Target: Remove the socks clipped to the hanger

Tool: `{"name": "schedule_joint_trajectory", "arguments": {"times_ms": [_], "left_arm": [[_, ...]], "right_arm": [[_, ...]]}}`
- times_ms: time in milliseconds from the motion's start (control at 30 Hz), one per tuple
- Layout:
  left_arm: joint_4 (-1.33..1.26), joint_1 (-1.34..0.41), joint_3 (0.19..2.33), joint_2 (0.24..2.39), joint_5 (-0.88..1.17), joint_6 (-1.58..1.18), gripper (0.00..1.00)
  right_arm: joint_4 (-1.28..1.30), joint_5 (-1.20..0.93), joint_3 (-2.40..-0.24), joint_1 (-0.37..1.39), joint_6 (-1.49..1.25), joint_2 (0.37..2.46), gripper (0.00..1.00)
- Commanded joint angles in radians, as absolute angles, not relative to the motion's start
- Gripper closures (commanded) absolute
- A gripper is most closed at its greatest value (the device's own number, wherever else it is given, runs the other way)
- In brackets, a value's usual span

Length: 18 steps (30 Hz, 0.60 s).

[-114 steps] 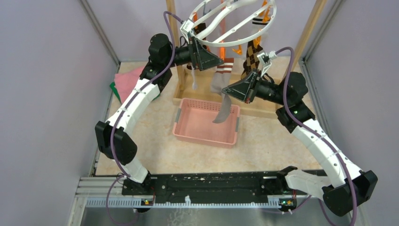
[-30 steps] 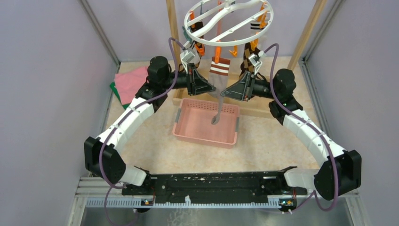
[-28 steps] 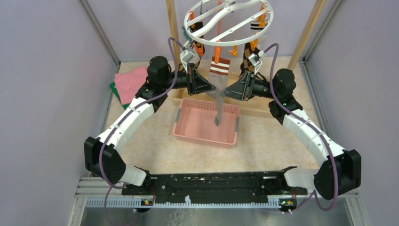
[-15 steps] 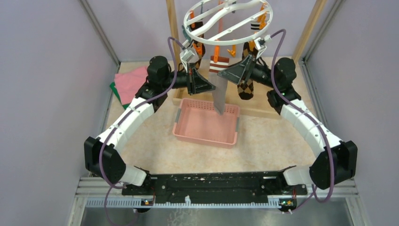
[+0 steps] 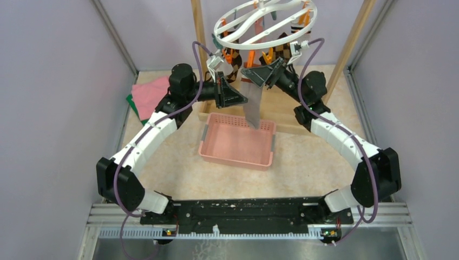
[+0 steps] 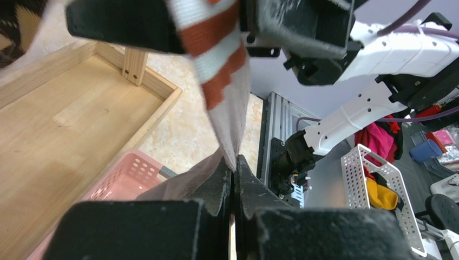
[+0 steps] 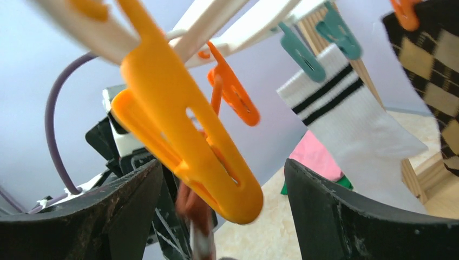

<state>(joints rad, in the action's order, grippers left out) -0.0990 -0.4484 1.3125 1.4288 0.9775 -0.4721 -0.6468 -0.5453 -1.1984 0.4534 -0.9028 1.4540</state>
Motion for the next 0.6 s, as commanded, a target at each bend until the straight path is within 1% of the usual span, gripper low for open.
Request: {"name": "schedule_joint_trajectory", "arguments": {"times_ms": [0,167,333,400,567], "left_arm": [[-0.093,-0.452,1.369,1.396,0.961,-0.448,1.0],[-0.064,-0.453,1.38,1.402,0.918,-0.414,1.0],[-0.055,-0.454,1.375,1.401,0.905,-0.402,1.0],[-0.054,-0.454,1.376,1.402,0.909,-0.401,1.0],[-0.041,-0.463,1.385,1.398,0.923,-0.39,1.0]], "right_arm": [[-0.844,-0.356,-1.09,0.497,-0.911,1.359,0.18],[-0.761,-0.249,-1.019,0.567,-0.82,1.247,0.16],[-0.637,-0.132,-1.011,0.638,-0.72,1.169,0.15],[-0.606,-0.101,-1.022,0.656,-0.682,1.161,0.14],[-0.498,-0.106,-1.149,0.659,-0.611,1.228,0.14]]}}
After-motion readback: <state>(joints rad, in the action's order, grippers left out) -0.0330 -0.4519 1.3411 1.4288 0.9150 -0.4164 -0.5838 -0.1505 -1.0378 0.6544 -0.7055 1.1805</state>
